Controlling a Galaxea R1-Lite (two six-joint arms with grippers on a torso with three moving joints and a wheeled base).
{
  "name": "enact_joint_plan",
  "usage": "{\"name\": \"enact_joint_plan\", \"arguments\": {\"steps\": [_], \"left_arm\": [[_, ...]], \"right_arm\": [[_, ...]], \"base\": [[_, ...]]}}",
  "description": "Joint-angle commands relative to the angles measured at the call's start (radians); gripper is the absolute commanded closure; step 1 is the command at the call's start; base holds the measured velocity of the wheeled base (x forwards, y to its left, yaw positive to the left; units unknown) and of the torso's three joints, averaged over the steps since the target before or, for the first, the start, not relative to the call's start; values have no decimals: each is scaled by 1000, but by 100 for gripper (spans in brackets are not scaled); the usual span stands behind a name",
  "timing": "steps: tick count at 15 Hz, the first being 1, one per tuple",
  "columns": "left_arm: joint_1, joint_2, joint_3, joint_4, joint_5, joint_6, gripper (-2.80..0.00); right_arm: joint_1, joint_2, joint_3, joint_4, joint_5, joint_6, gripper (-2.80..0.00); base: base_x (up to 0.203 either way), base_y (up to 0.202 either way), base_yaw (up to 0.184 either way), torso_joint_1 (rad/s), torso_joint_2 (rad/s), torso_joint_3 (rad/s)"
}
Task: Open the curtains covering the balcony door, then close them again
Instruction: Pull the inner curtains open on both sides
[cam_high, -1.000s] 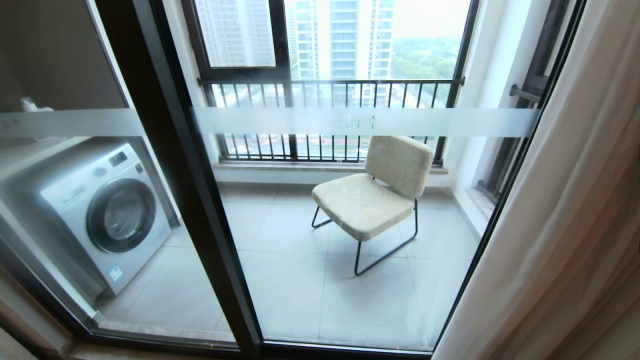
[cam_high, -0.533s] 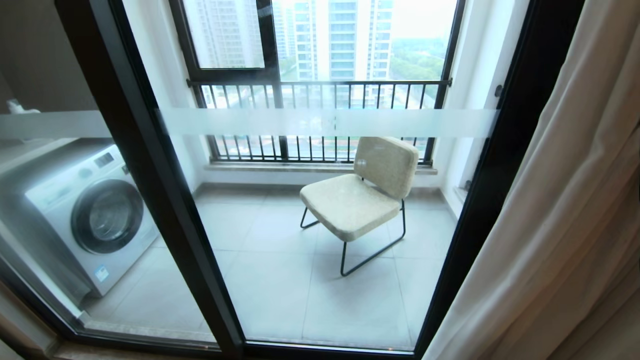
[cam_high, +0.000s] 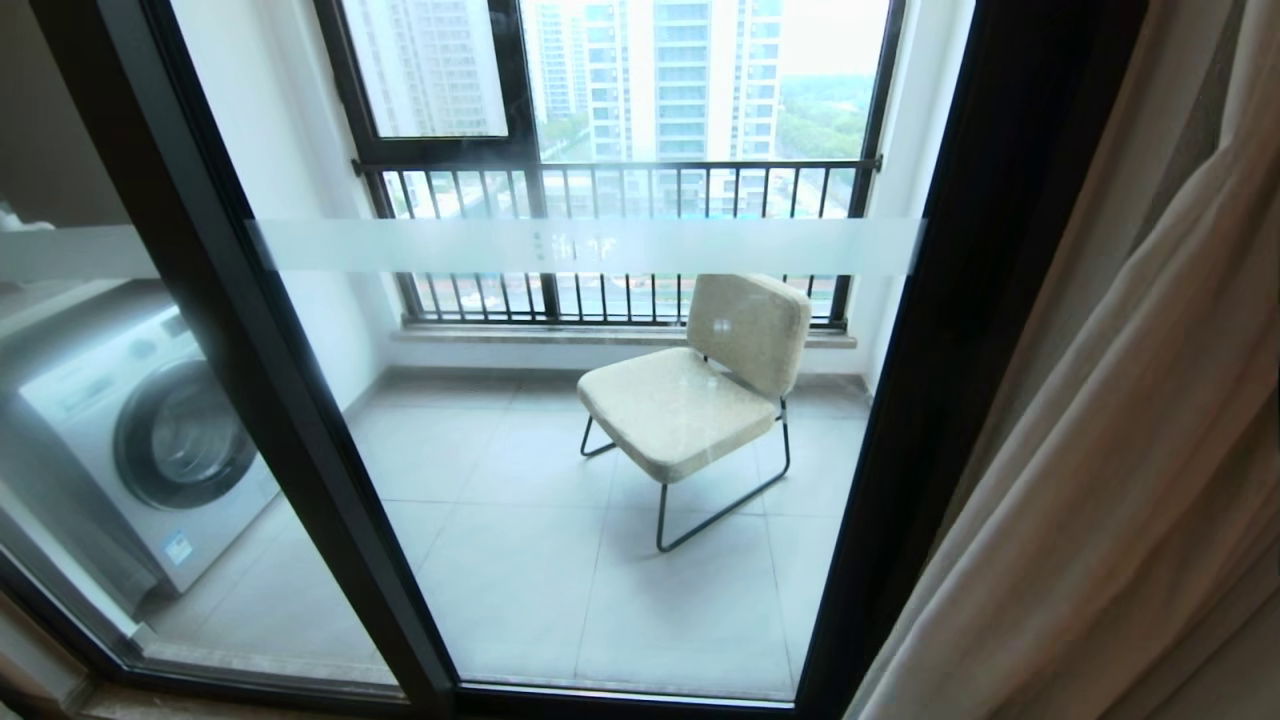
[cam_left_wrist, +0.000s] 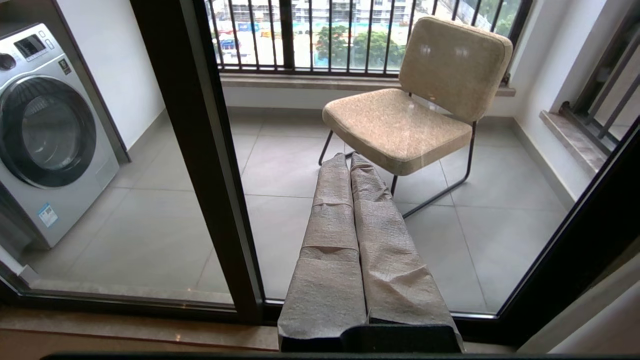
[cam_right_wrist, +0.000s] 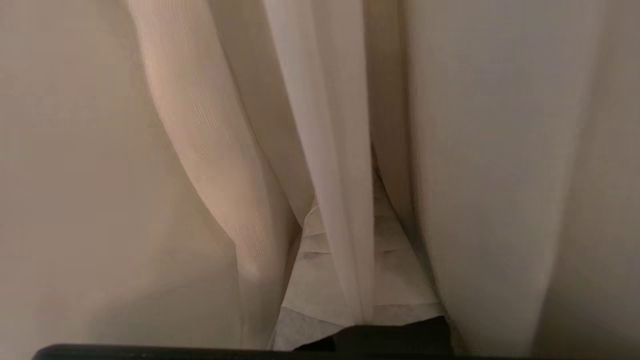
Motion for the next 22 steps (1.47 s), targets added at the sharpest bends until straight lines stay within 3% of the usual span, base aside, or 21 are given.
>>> {"name": "enact_joint_plan", "arguments": {"steps": [1,11,19,22], "left_arm": [[0,0,0,0,1,0,0],[0,0,0,0,1,0,0],[0,0,0,0,1,0,0],[0,0,0,0,1,0,0]], "right_arm": [[1,-5,-1,-8,0,1,0],[-24,-15,-10,-6,0,14,0],[-232,97,-133,4,10,36,0],[-336,133,-140,-7,55,36,0]], "base": [[0,0,0,0,0,0],[0,0,0,0,0,0],[0,0,0,0,0,0],[0,0,0,0,0,0]]}}
